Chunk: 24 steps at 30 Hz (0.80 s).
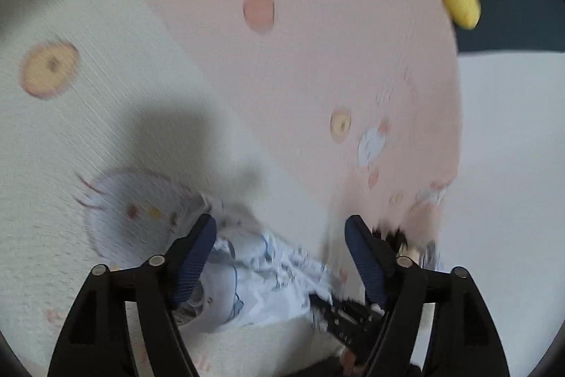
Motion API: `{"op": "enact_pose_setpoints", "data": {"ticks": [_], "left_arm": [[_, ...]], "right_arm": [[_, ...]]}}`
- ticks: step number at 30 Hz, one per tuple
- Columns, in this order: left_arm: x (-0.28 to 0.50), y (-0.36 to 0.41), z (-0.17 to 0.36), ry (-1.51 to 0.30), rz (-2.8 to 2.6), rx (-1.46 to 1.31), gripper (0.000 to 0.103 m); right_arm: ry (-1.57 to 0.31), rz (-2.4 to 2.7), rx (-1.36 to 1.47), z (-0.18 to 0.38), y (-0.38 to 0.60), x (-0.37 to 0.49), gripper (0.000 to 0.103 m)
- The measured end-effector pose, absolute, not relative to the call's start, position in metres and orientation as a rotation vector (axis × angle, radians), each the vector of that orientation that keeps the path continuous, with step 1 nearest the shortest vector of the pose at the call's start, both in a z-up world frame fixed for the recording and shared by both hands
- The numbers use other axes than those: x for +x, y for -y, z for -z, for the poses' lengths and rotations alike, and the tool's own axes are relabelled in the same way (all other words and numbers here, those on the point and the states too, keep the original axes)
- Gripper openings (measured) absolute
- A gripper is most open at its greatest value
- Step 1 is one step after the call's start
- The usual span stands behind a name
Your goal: Fold clothes
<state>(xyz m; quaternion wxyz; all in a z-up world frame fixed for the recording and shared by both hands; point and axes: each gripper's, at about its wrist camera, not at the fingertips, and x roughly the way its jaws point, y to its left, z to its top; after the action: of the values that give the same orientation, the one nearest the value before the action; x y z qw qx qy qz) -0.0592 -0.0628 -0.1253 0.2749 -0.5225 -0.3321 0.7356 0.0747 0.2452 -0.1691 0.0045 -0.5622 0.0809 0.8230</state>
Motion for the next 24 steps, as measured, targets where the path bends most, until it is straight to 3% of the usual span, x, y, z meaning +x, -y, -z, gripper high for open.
{"op": "enact_pose_setpoints", "data": {"ticks": [5,8,20,24], "left_arm": [[-0.042,0.069,0.122,0.731,-2.156,-1.391,0.075],[-0.03,0.059,0.131,0.649,-2.18,-1.415,0.075],[0.006,0.019,0.135,0.3,-2.292,-1.396,0.075],[0.012,0.009,0.141,0.169,-2.33,-1.402,0.075]], "right_arm": [[-0.191,-2.65,-1.738,0.153,-0.248,0.083,0.05],[-0.253,-2.713,-1.655,0.143,-0.254,0.09,0.055],[-0.484,-2.767,-1.39,0.122,-0.292,0.142,0.061],[-0.452,-2.773,-1.398,0.122,-0.287,0.165,0.061]]}}
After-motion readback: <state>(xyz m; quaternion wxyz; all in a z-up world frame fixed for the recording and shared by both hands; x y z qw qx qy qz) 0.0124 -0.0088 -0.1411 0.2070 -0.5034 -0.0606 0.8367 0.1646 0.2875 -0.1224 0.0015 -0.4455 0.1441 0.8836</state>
